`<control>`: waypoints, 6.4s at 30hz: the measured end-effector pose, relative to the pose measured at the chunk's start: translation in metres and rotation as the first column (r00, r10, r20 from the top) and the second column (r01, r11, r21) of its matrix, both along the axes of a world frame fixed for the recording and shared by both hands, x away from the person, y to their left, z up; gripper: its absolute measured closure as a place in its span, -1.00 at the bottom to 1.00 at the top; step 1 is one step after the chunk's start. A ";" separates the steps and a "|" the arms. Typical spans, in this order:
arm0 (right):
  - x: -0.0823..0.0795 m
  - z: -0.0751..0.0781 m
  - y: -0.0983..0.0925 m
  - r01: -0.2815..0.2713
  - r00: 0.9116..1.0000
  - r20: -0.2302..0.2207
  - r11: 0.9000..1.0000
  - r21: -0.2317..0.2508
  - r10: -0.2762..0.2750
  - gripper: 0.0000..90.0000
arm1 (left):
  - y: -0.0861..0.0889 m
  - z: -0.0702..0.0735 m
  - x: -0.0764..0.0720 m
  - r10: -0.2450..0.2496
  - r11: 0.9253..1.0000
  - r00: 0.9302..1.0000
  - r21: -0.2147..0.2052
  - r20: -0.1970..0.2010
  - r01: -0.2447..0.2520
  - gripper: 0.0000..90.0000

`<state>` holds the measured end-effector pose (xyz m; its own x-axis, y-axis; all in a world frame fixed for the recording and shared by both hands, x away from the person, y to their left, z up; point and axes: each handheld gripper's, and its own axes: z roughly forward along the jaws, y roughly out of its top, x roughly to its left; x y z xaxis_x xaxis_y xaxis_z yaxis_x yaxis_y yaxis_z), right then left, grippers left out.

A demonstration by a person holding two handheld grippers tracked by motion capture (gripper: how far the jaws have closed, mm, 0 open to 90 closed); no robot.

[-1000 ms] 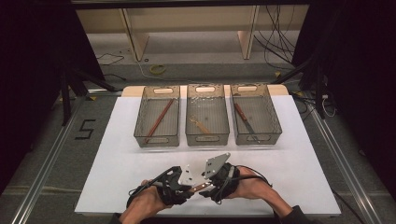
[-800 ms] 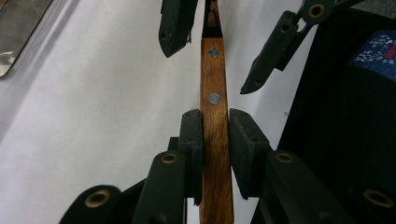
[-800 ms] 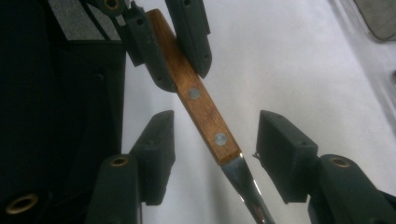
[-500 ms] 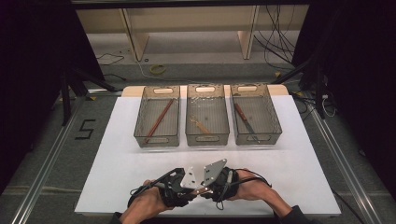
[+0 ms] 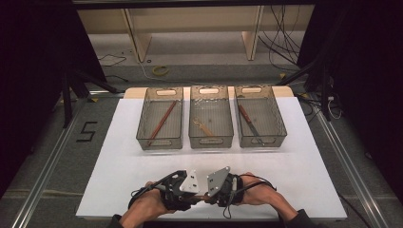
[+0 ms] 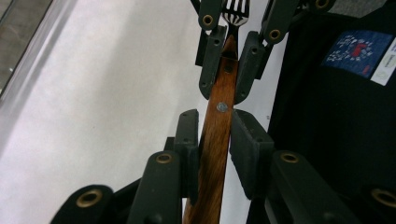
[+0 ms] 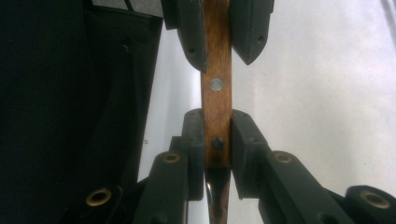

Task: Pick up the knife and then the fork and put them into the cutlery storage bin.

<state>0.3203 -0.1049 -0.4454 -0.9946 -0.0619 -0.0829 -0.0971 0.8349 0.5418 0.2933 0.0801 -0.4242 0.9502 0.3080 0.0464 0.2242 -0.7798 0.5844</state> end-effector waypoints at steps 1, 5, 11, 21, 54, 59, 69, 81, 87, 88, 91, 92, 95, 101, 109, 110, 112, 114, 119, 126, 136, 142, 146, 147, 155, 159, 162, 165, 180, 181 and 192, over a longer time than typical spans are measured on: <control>0.001 0.000 0.000 0.004 1.000 0.000 1.000 0.002 -0.004 0.73 | 0.000 0.000 0.001 0.014 1.000 1.000 -0.010 0.001 -0.014 0.53; 0.003 0.003 -0.004 0.025 1.000 0.015 1.000 0.002 -0.025 0.73 | 0.005 0.002 0.005 0.044 0.999 0.999 -0.028 0.004 -0.044 0.17; 0.008 0.007 -0.010 0.072 0.997 0.023 0.997 0.011 -0.073 0.73 | 0.019 0.005 0.013 0.115 0.985 0.993 -0.129 0.009 -0.113 -0.16; 0.024 0.011 -0.030 0.170 0.985 0.036 0.985 0.024 -0.170 0.73 | 0.039 0.005 0.021 0.236 0.934 0.971 -0.281 0.020 -0.221 -0.44; 0.059 0.030 -0.071 0.500 0.866 -0.065 0.855 0.139 -0.496 0.73 | 0.079 -0.025 0.033 0.408 0.822 0.912 -0.417 -0.044 -0.387 -0.58; 0.063 0.035 -0.075 0.525 0.851 -0.080 0.837 0.155 -0.519 0.73 | 0.084 -0.027 0.032 0.414 0.813 0.909 -0.430 -0.047 -0.393 -0.59; 0.072 0.043 -0.085 0.589 0.808 -0.108 0.790 0.172 -0.579 0.73 | 0.092 -0.029 0.031 0.438 0.793 0.898 -0.449 -0.048 -0.411 -0.60; 0.101 0.065 -0.099 0.660 0.750 -0.121 0.726 0.194 -0.650 0.73 | 0.095 -0.030 0.030 0.450 0.785 0.892 -0.458 -0.039 -0.416 -0.61; 0.116 0.076 -0.104 0.691 0.721 -0.117 0.694 0.201 -0.683 0.73 | 0.095 -0.031 0.030 0.452 0.782 0.891 -0.463 -0.039 -0.417 -0.62; 0.118 0.078 -0.105 0.694 0.718 -0.116 0.691 0.204 -0.687 0.73 | 0.095 -0.031 0.030 0.452 0.782 0.891 -0.463 -0.039 -0.417 -0.62; 0.125 0.081 -0.107 0.707 0.704 -0.121 0.675 0.209 -0.700 0.73 | 0.095 -0.031 0.030 0.451 0.782 0.891 -0.463 -0.040 -0.417 -0.62; 0.128 0.082 -0.108 0.713 0.698 -0.121 0.670 0.209 -0.706 0.73 | 0.095 -0.031 0.030 0.452 0.782 0.891 -0.463 -0.040 -0.417 -0.62; 0.134 0.084 -0.109 0.725 0.685 -0.123 0.656 0.209 -0.718 0.73 | 0.095 -0.031 0.030 0.451 0.782 0.891 -0.462 -0.042 -0.418 -0.62; 0.147 0.088 -0.114 0.748 0.659 -0.131 0.629 0.210 -0.740 0.73 | 0.094 -0.031 0.030 0.451 0.781 0.891 -0.465 -0.042 -0.417 -0.62; 0.162 0.089 -0.117 0.779 0.622 -0.130 0.593 0.204 -0.772 0.73 | 0.095 -0.031 0.030 0.452 0.782 0.891 -0.464 -0.036 -0.416 -0.62; 0.165 0.089 -0.118 0.786 0.613 -0.132 0.584 0.200 -0.779 0.73 | 0.095 -0.031 0.029 0.452 0.781 0.891 -0.466 -0.035 -0.415 -0.62; 0.171 0.088 -0.120 0.797 0.598 -0.135 0.570 0.200 -0.790 0.73 | 0.095 -0.031 0.029 0.450 0.782 0.892 -0.466 -0.036 -0.414 -0.62; 0.176 0.088 -0.121 0.810 0.582 -0.143 0.553 0.197 -0.801 0.73 | 0.095 -0.031 0.030 0.449 0.783 0.893 -0.465 -0.039 -0.413 -0.62; 0.186 0.087 -0.123 0.830 0.551 -0.141 0.523 0.196 -0.822 0.73 | 0.095 -0.031 0.030 0.447 0.781 0.894 -0.470 -0.038 -0.411 -0.62; 0.201 0.083 -0.126 0.861 0.502 -0.142 0.477 0.178 -0.853 0.73 | 0.094 -0.031 0.030 0.445 0.783 0.895 -0.468 -0.040 -0.410 -0.62; 0.218 0.076 -0.128 0.892 0.447 -0.145 0.428 0.149 -0.883 0.73 | 0.094 -0.032 0.030 0.444 0.784 0.895 -0.466 -0.041 -0.410 -0.62; 0.223 0.071 -0.127 0.901 0.430 -0.143 0.413 0.135 -0.891 0.72 | 0.094 -0.032 0.030 0.443 0.785 0.896 -0.465 -0.042 -0.410 -0.62; 0.226 0.067 -0.129 0.908 0.415 -0.143 0.400 0.123 -0.898 0.72 | 0.094 -0.032 0.030 0.442 0.785 0.896 -0.465 -0.044 -0.410 -0.62; 0.226 0.066 -0.130 0.910 0.412 -0.144 0.397 0.123 -0.900 0.72 | 0.094 -0.032 0.030 0.442 0.784 0.896 -0.466 -0.046 -0.410 -0.62; 0.229 0.059 -0.130 0.914 0.403 -0.133 0.392 0.102 -0.905 0.72 | 0.093 -0.032 0.030 0.439 0.785 0.897 -0.466 -0.047 -0.408 -0.62; 0.231 0.059 -0.130 0.918 0.392 -0.129 0.380 0.108 -0.911 0.72 | 0.093 -0.033 0.030 0.437 0.787 0.898 -0.463 -0.048 -0.408 -0.62; 0.233 0.058 -0.130 0.924 0.379 -0.134 0.367 0.105 -0.916 0.70 | 0.093 -0.033 0.030 0.436 0.788 0.898 -0.462 -0.048 -0.407 -0.62; 0.235 0.055 -0.131 0.931 0.364 -0.138 0.355 0.084 -0.921 0.49 | 0.093 -0.033 0.030 0.436 0.788 0.898 -0.462 -0.048 -0.407 -0.62; 0.208 0.067 -0.125 0.899 0.434 -0.149 0.416 0.138 -0.888 0.06 | 0.094 -0.033 0.031 0.441 0.786 0.897 -0.463 -0.045 -0.410 -0.62; 0.205 0.068 -0.124 0.895 0.442 -0.153 0.423 0.143 -0.884 0.04 | 0.094 -0.032 0.031 0.443 0.784 0.896 -0.465 -0.044 -0.410 -0.62; 0.160 0.072 -0.109 0.828 0.551 -0.186 0.504 0.247 -0.813 -0.09 | 0.094 -0.032 0.033 0.445 0.779 0.894 -0.473 -0.045 -0.411 -0.62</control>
<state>0.4806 -0.2137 -0.3733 -0.5905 0.8019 0.0911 0.5797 0.3429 0.7392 0.3265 0.1738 -0.4562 0.7150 0.6833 -0.1476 0.4188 -0.2496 0.8731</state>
